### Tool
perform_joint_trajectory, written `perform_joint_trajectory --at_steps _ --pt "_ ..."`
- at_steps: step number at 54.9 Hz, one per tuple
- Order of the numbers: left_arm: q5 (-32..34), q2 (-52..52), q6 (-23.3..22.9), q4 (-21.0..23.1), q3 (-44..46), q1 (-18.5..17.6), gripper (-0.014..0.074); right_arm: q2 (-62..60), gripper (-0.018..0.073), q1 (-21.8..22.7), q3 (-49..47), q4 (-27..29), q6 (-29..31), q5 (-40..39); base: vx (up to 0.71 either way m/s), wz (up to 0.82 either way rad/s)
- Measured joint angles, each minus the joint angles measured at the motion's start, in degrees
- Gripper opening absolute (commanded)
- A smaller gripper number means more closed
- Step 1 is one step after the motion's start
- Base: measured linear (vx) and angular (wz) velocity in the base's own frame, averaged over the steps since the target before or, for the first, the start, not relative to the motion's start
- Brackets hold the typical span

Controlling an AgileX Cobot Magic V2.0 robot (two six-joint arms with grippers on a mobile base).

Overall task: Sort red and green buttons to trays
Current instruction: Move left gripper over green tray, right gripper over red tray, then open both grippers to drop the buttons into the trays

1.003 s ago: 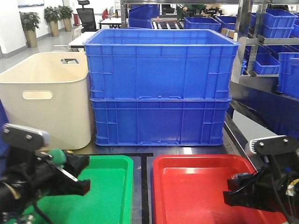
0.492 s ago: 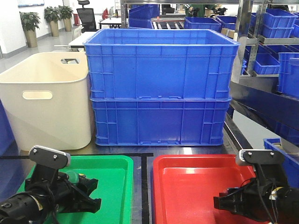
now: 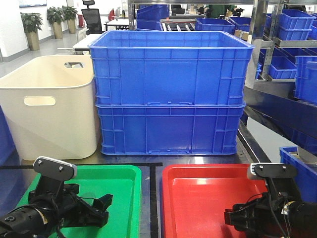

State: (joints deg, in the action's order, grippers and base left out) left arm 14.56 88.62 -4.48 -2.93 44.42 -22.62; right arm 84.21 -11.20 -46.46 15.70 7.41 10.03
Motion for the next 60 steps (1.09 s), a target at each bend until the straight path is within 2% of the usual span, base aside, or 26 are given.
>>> perform_joint_trajectory --at_steps 17,24,31,39,52,60 --pt "0.69 -5.15 0.05 0.0 0.0 0.0 0.066 -4.51 0.0553 0.0 -0.14 -0.99 0.12 0.5 0.0 0.0" --pt "-2.51 -11.24 0.05 0.0 0.0 0.0 0.0617 -11.72 0.0553 0.0 -0.39 -0.65 0.12 2.5 0.0 0.0" --pt "-7.33 -19.69 -0.01 0.0 0.0 0.0 0.0577 -20.45 0.0553 0.0 -0.39 -0.88 0.12 7.38 0.0 0.0" --pt "-16.44 -29.49 -0.01 0.0 0.0 0.0 0.0566 -26.64 0.0553 0.0 -0.39 -1.32 0.12 12.23 0.0 0.0" --pt "-29.59 -39.37 -0.01 0.0 0.0 0.0 0.0566 -28.6 0.0553 0.0 -0.39 -1.39 0.12 12.93 0.0 0.0" --pt "-33.55 -41.13 -0.01 0.0 0.0 0.0 0.0566 -28.6 0.0553 0.0 -0.39 -1.39 0.12 13.1 0.0 0.0"
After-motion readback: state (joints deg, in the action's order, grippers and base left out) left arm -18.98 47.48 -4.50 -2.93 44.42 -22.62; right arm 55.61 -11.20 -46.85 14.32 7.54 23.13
